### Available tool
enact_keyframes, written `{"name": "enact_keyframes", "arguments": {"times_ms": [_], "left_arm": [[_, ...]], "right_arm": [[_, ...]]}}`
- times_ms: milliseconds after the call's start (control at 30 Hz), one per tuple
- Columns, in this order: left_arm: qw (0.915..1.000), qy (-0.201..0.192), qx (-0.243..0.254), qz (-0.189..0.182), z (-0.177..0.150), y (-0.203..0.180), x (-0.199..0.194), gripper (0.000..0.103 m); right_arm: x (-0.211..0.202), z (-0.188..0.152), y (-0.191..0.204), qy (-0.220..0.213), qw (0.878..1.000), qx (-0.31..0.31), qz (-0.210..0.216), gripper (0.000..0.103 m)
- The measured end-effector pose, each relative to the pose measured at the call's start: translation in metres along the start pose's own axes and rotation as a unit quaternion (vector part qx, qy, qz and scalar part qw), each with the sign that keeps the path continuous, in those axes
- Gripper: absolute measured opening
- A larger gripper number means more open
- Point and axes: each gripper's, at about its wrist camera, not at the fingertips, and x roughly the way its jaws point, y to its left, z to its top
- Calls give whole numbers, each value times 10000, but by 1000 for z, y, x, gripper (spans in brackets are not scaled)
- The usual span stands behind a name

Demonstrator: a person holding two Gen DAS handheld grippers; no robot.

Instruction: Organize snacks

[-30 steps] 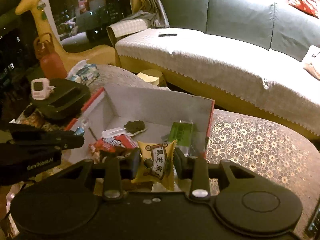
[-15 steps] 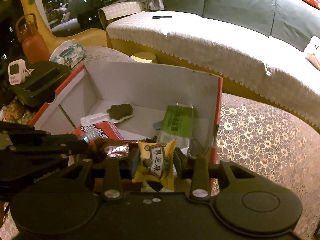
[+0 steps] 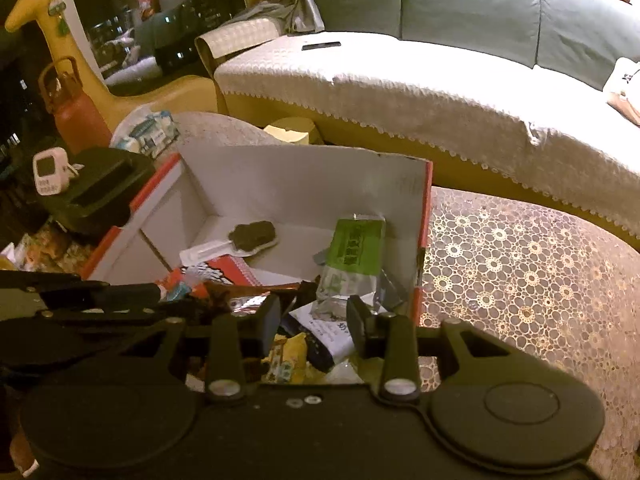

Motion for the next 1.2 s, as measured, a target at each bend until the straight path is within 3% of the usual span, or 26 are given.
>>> {"name": "enact_keyframes", "arguments": {"times_ms": [67, 433, 567, 700, 767, 900, 1000, 1133, 1200], "left_arm": [[10000, -63, -22, -1, 0, 0, -8, 58], [9991, -418, -58, -38, -4, -4, -55, 80], [9985, -537, -41, -45, -8, -6, -74, 82], [9980, -633, 7, -44, -14, -9, -92, 84], [9976, -687, 20, -54, -16, -10, -100, 84], [9968, -793, 13, -78, -22, -12, -115, 87], [9959, -895, 15, -93, -25, -13, -125, 88], [9944, -1036, -23, -184, -29, -13, -138, 101], [9939, -1085, -32, -204, -30, -14, -142, 103]], "right_arm": [[-8, -1, 2, -26, 10000, -50, 35, 36], [-56, -9, 9, -285, 9991, -245, 186, 43], [-73, -13, 10, -456, 9984, -296, 153, 59], [-90, -18, 11, -639, 9974, -278, 174, 84], [-99, -20, 12, -695, 9969, -282, 232, 85], [-114, -24, 14, -814, 9959, -260, 292, 99], [-124, -27, 17, -865, 9953, -282, 343, 102], [-136, -31, 21, -932, 9944, -352, 366, 103], [-141, -33, 23, -963, 9940, -369, 363, 103]]}}
